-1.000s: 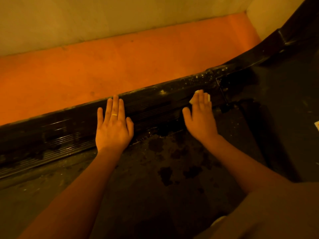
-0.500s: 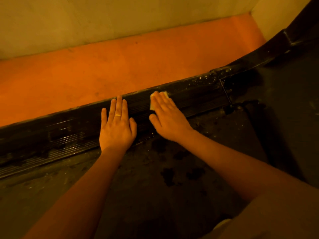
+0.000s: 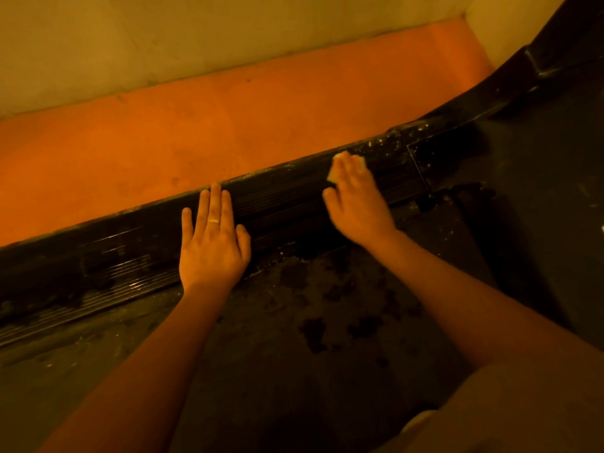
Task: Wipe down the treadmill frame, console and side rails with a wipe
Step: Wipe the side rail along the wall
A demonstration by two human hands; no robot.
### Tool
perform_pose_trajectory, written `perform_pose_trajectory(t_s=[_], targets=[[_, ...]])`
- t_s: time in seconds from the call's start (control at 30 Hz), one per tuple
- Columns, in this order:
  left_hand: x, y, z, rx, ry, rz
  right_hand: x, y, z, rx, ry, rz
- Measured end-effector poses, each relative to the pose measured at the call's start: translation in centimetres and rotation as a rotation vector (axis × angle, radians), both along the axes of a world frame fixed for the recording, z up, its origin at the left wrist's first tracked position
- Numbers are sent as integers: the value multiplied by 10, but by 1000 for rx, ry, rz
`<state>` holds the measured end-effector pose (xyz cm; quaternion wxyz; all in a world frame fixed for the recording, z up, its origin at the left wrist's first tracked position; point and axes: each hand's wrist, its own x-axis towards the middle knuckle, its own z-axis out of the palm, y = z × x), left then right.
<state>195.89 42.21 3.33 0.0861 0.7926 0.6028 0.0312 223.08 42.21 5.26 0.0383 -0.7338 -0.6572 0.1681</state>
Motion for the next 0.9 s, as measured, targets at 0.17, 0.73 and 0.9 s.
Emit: perform_pose_trajectory(t_s=[0.17,0.73,0.9], targets=[[0,0,0,8,11,1,72,-3,0,-82,-37,-293],[0,0,1,5,19,-2,-65,8,-3,-33,-30,457],[0,0,2,-14,16,-6,-9,21,2,-51,0,230]])
